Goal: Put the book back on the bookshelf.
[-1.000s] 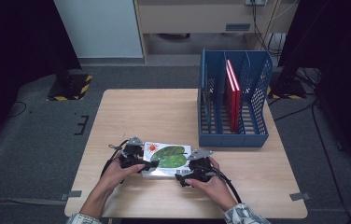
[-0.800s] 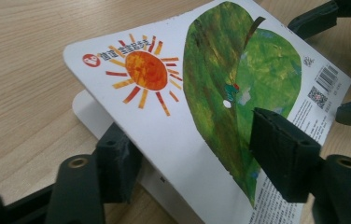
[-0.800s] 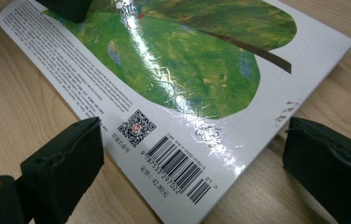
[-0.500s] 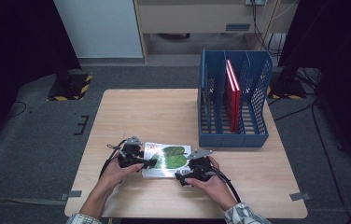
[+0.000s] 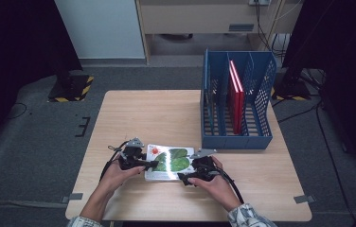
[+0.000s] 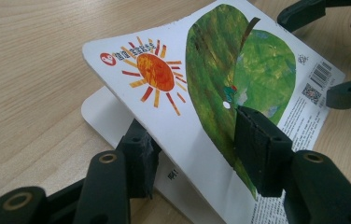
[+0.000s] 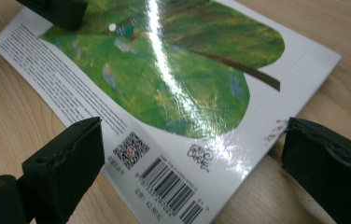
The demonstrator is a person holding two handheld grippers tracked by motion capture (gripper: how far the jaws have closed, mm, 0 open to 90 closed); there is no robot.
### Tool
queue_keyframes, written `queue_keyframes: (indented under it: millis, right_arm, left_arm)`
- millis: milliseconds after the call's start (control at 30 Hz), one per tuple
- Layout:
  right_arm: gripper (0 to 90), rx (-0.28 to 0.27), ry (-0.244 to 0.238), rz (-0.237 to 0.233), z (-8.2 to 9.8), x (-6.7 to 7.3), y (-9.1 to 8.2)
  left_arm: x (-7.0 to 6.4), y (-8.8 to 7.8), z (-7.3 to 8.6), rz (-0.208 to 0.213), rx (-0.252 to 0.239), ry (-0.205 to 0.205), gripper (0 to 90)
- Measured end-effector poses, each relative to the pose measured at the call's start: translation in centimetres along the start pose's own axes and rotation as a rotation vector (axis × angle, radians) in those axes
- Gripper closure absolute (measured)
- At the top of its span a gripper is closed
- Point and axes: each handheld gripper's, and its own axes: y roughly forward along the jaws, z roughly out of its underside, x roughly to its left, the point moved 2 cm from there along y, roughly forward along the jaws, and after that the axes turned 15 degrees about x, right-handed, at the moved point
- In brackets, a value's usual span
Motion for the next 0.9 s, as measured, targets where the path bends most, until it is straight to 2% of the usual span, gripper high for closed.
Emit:
queue_keyframes:
  millis: [67, 267, 533, 633, 767, 900]
  right_arm:
    - [6.0, -0.008, -0.002, -0.007, -0.31, -0.01, -0.18]
    - [5.2, 0.013, -0.008, 0.023, -0.32, -0.26, 0.25]
    - [3.7, 0.015, 0.009, 0.008, -0.39, -0.65, 0.48]
    - [3.3, 0.015, 0.006, 0.003, -0.34, -0.61, 0.49]
    - [2.3, 0.015, 0.011, 0.001, -0.43, -0.55, 0.60]
    - [3.2, 0.011, 0.004, 0.002, -0.48, -0.66, 0.54]
  left_arm:
    - [0.00, 0.04, 0.00, 0.001, 0.002, 0.002, 50.3]
    - [-0.10, 0.02, -0.04, -0.003, 0.005, 0.016, 50.7]
    - [-0.30, -0.37, 0.02, 0.003, -0.010, 0.034, 55.1]
    - [-0.56, -0.52, 0.04, -0.012, -0.015, 0.050, 55.6]
    - [-0.59, -0.66, 0.14, -0.006, -0.024, 0.052, 55.8]
    - [-0.95, -0.87, 0.06, -0.026, -0.033, 0.075, 56.1]
